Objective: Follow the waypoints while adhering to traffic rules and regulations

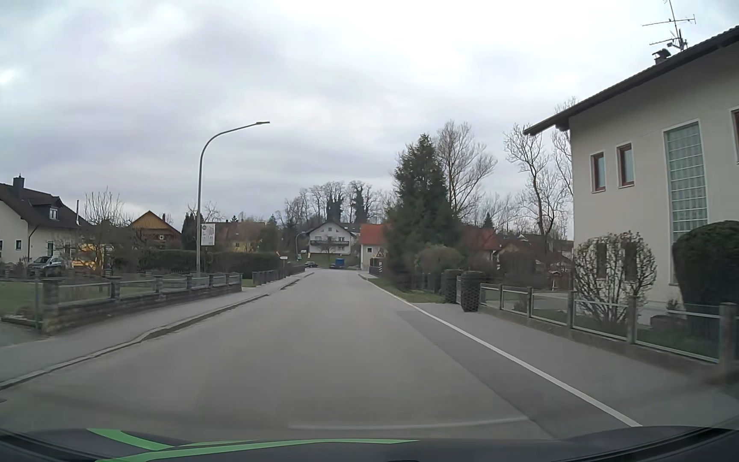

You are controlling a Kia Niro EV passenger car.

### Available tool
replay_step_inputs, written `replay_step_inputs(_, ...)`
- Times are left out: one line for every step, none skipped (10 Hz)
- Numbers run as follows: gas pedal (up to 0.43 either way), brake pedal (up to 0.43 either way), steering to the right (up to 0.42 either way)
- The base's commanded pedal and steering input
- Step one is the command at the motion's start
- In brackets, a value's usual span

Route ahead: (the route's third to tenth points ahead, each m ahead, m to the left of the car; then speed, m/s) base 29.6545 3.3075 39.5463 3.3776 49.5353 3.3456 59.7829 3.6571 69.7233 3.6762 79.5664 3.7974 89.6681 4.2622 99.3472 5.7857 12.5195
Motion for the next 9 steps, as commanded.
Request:
replay_step_inputs(0.087, 0.000, -0.006)
replay_step_inputs(0.087, 0.000, -0.006)
replay_step_inputs(0.079, 0.000, -0.006)
replay_step_inputs(0.079, 0.000, -0.006)
replay_step_inputs(0.079, 0.000, -0.006)
replay_step_inputs(0.067, 0.000, -0.006)
replay_step_inputs(0.067, 0.000, -0.006)
replay_step_inputs(0.067, 0.000, -0.006)
replay_step_inputs(0.067, 0.000, -0.006)
